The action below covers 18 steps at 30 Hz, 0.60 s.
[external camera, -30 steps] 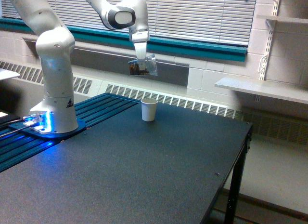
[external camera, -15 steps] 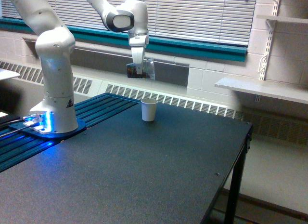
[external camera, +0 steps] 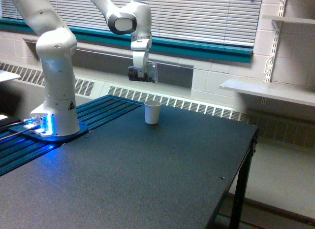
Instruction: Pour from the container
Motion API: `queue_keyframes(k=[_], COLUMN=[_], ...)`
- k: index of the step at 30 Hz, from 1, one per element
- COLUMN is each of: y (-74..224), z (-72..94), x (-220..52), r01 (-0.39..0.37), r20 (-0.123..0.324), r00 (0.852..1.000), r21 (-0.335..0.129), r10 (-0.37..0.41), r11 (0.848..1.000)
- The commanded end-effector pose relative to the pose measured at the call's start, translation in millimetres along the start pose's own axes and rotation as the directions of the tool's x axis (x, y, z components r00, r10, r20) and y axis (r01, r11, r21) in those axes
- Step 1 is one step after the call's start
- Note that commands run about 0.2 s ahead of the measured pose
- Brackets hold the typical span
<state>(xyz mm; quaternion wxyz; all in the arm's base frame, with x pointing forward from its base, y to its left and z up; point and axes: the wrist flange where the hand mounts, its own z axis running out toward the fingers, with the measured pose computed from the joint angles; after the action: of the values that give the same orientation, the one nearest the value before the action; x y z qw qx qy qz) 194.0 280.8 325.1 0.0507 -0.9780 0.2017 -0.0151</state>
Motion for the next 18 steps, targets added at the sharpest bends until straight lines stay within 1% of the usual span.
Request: queue_keyframes(k=[1,18], y=[-1.1,-4.6], z=[2.5,8.6], x=[-3.6,-18.5], r01=[-0.002,-0.039], r20=[0.008,0.029], r00=[1.000,0.999], r21=[-0.004,0.004], r10=[0.002,0.039], r11=[1.000,0.999])
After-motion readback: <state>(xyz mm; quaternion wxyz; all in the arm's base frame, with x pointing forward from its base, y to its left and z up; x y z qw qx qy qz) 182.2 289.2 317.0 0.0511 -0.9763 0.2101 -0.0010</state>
